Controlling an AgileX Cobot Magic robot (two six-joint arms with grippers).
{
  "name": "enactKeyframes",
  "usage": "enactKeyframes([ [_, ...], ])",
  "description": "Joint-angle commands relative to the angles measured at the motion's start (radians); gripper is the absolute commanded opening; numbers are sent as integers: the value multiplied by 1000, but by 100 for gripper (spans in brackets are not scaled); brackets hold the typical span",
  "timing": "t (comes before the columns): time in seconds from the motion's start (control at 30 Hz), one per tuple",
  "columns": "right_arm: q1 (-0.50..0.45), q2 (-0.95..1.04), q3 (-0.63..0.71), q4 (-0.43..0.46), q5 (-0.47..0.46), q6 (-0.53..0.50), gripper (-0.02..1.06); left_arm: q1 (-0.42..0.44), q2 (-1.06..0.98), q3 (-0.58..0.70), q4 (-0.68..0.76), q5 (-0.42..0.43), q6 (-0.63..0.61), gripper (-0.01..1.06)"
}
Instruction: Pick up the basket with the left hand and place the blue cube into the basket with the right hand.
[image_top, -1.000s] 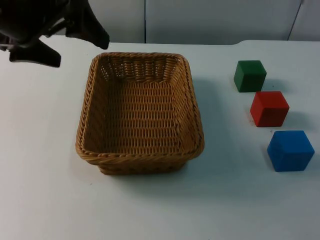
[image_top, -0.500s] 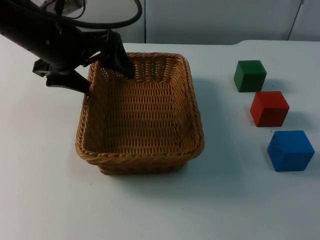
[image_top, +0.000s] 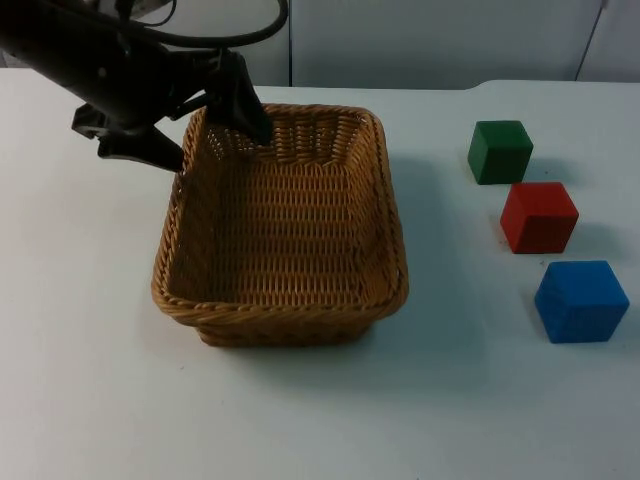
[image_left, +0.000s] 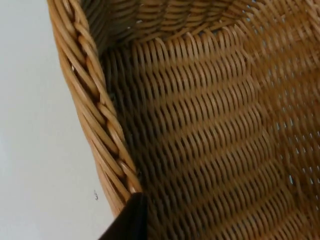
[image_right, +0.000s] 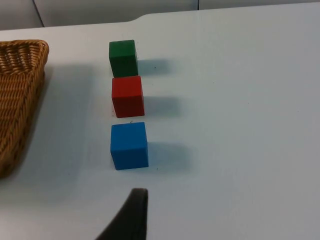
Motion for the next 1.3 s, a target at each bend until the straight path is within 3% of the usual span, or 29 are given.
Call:
enactKeyframes([
  [0.0, -6, -2, 7, -8, -10, 0, 104, -7, -7, -11, 18, -8, -10, 104],
  [0.27, -6, -2, 7, -8, -10, 2, 104, -7, 2, -11, 133, -91, -88, 104],
  [1.27, -6, -2, 7, -20, -10, 11, 104, -7, 125, -11, 61, -73, -42, 104],
])
